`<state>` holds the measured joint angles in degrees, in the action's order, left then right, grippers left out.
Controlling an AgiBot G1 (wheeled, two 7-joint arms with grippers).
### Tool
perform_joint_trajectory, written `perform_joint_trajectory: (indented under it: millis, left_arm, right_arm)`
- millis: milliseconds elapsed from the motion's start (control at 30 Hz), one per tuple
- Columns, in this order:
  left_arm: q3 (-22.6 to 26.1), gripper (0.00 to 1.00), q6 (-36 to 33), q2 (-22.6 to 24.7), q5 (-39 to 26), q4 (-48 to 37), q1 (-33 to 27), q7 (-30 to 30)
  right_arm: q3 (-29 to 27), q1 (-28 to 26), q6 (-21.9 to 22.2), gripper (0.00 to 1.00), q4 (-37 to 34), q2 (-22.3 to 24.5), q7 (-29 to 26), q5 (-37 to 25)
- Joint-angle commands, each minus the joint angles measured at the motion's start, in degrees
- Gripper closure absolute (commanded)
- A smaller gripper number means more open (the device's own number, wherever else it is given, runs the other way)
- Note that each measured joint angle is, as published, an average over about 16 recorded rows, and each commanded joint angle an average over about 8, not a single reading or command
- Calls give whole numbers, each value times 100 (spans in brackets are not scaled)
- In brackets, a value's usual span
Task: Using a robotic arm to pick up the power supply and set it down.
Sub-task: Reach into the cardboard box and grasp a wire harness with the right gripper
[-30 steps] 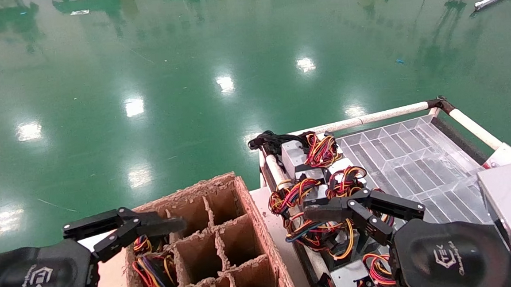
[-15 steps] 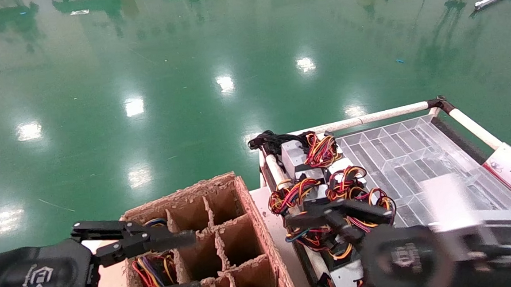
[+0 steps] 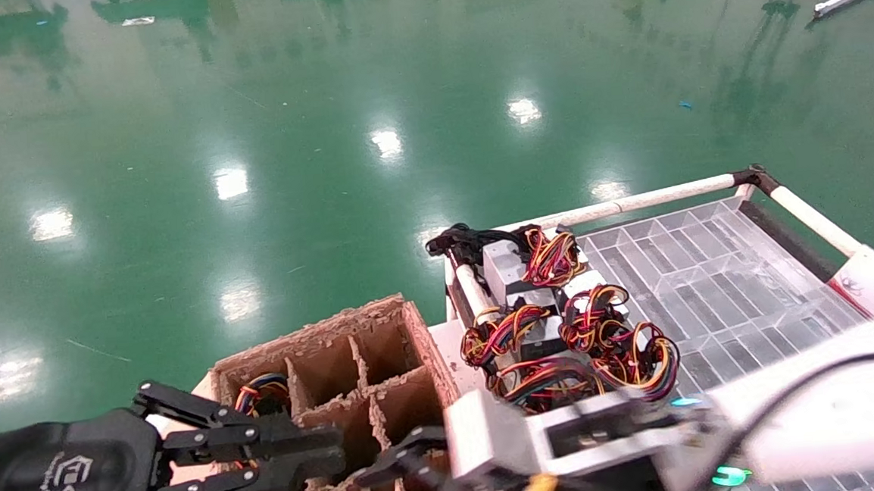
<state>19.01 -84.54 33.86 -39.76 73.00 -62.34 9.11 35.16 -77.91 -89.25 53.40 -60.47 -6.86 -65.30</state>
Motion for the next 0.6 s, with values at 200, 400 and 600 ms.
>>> perform_joint_trajectory:
  millis: [200, 400, 600]
  left_arm:
    - [1, 97, 0, 0, 1, 0, 0, 0]
    - [2, 88, 1, -1, 1, 0, 0, -1]
    - [3, 43, 1, -1, 2, 0, -1, -1]
  right_arm:
    - [445, -513, -17, 1, -878, -821, 639, -470]
    - [717, -880, 139, 61, -1387, -1349, 1247, -873]
    - [1032, -1121, 377, 100, -1627, -1663, 1650, -1255]
